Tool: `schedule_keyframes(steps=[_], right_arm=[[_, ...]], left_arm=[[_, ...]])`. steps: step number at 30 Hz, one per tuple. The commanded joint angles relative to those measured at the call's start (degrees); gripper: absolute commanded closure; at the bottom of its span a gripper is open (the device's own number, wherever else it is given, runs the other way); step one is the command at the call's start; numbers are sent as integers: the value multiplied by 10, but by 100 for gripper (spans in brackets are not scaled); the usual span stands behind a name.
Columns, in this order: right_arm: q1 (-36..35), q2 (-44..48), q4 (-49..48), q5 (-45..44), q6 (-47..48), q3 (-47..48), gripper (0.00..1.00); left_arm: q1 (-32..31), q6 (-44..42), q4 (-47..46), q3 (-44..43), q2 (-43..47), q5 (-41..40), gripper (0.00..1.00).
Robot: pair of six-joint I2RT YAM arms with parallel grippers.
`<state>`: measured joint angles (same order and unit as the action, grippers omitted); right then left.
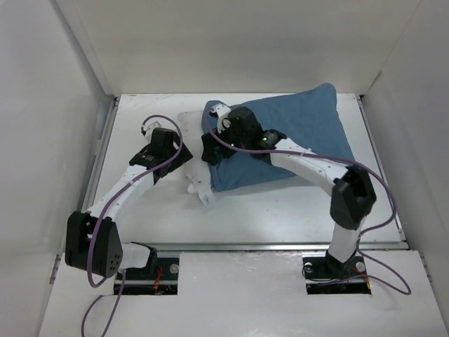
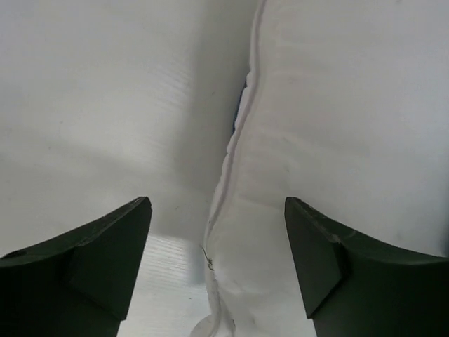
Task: Put the pillow into the pillowcase
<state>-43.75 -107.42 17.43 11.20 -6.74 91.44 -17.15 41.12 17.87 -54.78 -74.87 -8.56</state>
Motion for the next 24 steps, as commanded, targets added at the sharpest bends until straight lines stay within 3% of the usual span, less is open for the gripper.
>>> schedule_keyframes(steps=[1,4,6,9,15,19,24], right_arm=[[-1,120,-28,63,-41,-27,0],[-1,201,-11,-46,-64,-74,0],[10,214,5,-92,-86,-99,0],[48,247,38,-118,-147,-164,0],[141,249,60,-133,-244,-274,0],[187,230,15,-223,-217,-282,0],[220,164,-42,-244,-162,-182,0]], left_arm=[[-1,16,-36,27,29,5,26],[-1,-10,-69,40,29,25,45],[-8,-10,-78,48,22,34,51],[-25,-27,-108,48,7,57,58],[-70,-57,-109,42,-24,71,91],[-113,-57,-109,71,-29,85,100],[-219,-52,-115,84,-48,113,100]])
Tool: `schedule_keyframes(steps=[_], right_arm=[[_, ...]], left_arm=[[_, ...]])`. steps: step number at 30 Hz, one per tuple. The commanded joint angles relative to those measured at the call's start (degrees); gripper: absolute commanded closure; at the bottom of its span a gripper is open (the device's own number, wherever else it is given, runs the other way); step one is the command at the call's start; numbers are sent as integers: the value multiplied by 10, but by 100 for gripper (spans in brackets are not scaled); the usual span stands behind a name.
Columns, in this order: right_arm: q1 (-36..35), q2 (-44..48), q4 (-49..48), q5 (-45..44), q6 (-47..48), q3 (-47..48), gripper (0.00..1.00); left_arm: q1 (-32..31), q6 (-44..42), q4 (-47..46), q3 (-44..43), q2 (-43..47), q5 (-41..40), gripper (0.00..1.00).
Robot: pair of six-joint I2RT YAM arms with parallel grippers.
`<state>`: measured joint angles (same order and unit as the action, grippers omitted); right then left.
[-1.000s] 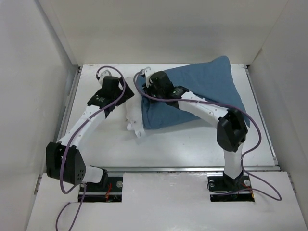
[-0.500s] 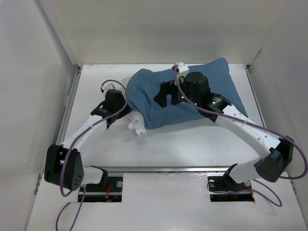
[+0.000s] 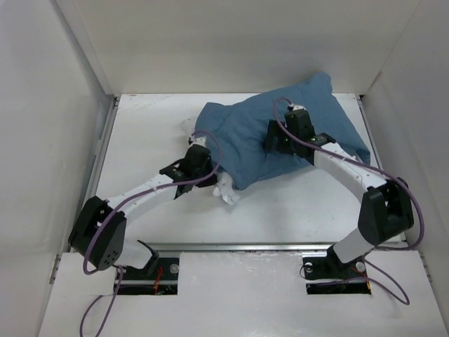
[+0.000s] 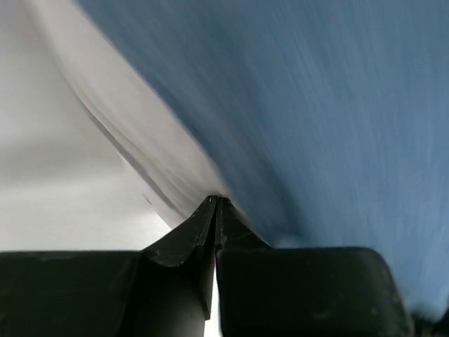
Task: Put the pillow into the pillowcase
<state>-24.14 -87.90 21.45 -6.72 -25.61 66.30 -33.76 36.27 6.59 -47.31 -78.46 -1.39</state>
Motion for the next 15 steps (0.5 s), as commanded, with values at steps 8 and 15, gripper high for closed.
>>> schedule_keyframes(steps=[8,15], right_arm=[[-1,127,-48,-17,25,7,0],[-67,302,-43,35,-2,-184,0]], left_arm=[[-149,91,247,-112,-13,-231,56],[-205,120,325,-119,29,-275,20]])
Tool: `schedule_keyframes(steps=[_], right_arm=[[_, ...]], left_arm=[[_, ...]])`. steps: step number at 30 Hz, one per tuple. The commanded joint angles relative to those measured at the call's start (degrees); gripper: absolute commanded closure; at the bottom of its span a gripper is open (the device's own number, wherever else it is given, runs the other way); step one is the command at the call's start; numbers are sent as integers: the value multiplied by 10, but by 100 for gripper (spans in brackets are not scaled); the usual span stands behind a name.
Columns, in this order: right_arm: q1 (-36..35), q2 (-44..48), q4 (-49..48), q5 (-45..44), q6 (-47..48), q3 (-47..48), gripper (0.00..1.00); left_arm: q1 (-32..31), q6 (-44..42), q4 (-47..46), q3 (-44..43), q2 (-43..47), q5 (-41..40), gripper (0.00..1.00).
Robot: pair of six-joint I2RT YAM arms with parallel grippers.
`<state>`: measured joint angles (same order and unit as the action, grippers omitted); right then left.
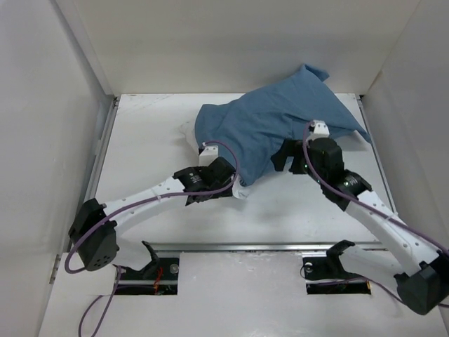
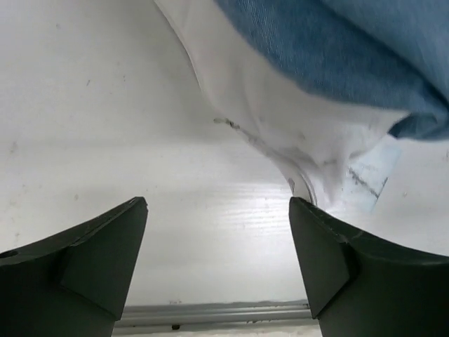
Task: Put the pillow into the pillowcase
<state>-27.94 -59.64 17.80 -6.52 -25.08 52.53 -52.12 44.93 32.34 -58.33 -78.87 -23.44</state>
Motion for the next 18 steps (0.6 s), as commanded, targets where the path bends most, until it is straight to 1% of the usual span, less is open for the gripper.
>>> schedule_keyframes(steps=[1,2,3,5,6,7,8,9,10,11,12,13,14,15,16,17,18], right_arm=[[-68,28,-13,38,-2,-62,0],[-89,33,-20,30,-2,-85,2],[-110,33,-35,30,-2,-92,4],[-154,12,-54,25,-2,-92,6],[-166,-15,-65,20,-2,-92,9],[-176,-33,-92,20,-2,-92,11],[-190,-52,-105,20,6,-92,11],[-195,-71,-116,9,6,-79,11],[-195,-112,-136,0,14,-70,12],[-200,-133,-144,-5,14,-61,12],[-200,-152,-144,-29,14,-37,15],[-200,-186,-144,-41,14,-24,16],[-200,-201,-144,-56,1,-15,18],[-200,-211,-150,-93,-12,-9,24],[-200,-221,-150,-104,-17,0,29],[-200,-233,-166,-114,-25,0,34],[-200,-233,-177,-124,-25,0,46]], left_arm=[[-21,20,52,-1,33,-47,19],[-26,11,35,7,41,-35,19],[-26,3,-2,14,41,-24,19],[-26,-9,-38,27,47,-10,19],[-26,-9,-67,27,47,-10,19],[-26,-18,-81,32,40,-24,21],[-26,-18,-90,32,40,-34,21],[-26,-18,-100,24,26,-45,23],[-26,-23,-116,24,19,-56,24],[-26,-23,-121,9,11,-63,27],[-26,-33,-126,2,3,-68,30],[-21,-34,-126,-4,-14,-76,35],[-21,-39,-132,-15,-23,-91,39],[-21,-45,-132,-21,-32,-91,42],[-15,-45,-137,-21,-48,-91,47],[-6,-51,-137,-28,-55,-91,56],[-1,-51,-142,-28,-61,-91,69]])
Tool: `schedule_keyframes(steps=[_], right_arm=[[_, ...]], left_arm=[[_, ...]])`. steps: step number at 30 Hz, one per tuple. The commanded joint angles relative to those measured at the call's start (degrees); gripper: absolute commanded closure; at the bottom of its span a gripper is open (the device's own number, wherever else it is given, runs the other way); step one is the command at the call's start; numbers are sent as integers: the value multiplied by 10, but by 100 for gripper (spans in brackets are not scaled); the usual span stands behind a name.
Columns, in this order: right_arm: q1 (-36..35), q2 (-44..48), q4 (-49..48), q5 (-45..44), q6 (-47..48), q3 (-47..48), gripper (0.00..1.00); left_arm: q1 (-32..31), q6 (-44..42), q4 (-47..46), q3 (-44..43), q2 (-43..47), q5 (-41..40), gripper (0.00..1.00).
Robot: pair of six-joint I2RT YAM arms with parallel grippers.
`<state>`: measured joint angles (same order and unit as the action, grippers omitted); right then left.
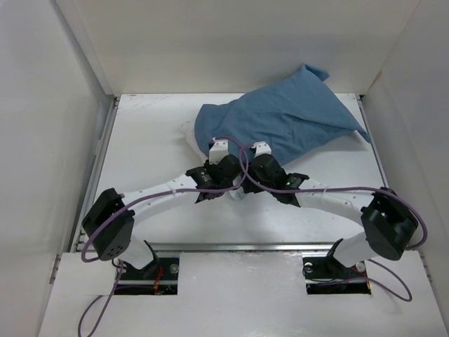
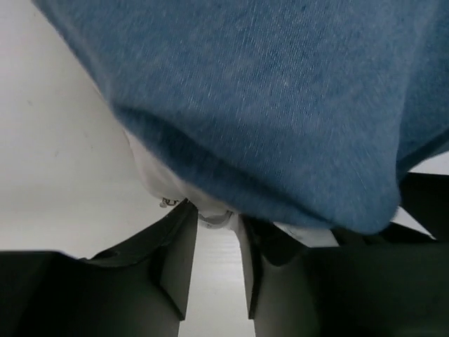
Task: Put the pillow into the pillowcase
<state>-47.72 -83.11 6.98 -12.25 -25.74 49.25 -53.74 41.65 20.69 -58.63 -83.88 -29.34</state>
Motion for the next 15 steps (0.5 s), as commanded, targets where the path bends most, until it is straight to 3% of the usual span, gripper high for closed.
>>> schedule_keyframes(steps=[1,3,5,7,8,10,15], right_arm=[[-3,-6,-81,-80,-19,33,46],[-3,-20,-107,-86,-19,33,46],[-3,-32,-113,-94,-13,47,66],[-3,-37,-94,-68,-4,60,94],[-8,-32,-83,-24,7,66,100],[-17,11,-42,34,44,66,100],[-44,130,48,298,110,18,100]], left_arm=[[15,-18,-26,-30,-16,-32,75],[22,-24,-43,-30,-22,-17,83],[22,-44,-60,-25,-16,-8,86],[28,-51,-86,-17,-9,2,87],[28,-67,-93,-17,-9,9,89],[28,-72,-115,-12,-4,16,90],[33,-100,-158,-18,-4,48,92]])
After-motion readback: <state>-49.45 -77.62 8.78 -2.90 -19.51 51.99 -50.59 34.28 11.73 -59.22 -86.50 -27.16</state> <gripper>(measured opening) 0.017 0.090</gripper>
